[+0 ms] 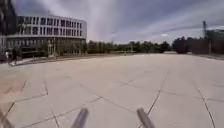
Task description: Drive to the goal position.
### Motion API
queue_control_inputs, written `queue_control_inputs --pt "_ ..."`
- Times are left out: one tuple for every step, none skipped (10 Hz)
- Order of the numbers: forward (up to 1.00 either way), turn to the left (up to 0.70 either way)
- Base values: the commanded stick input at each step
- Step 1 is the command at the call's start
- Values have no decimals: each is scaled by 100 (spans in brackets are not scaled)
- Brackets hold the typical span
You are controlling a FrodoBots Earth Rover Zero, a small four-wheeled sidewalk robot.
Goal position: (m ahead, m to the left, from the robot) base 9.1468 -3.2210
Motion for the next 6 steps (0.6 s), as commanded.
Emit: queue_control_inputs --pt "50 -50" --pt "50 -25" --pt "50 -13" --pt "50 -1" --pt "50 0" --pt "50 0"
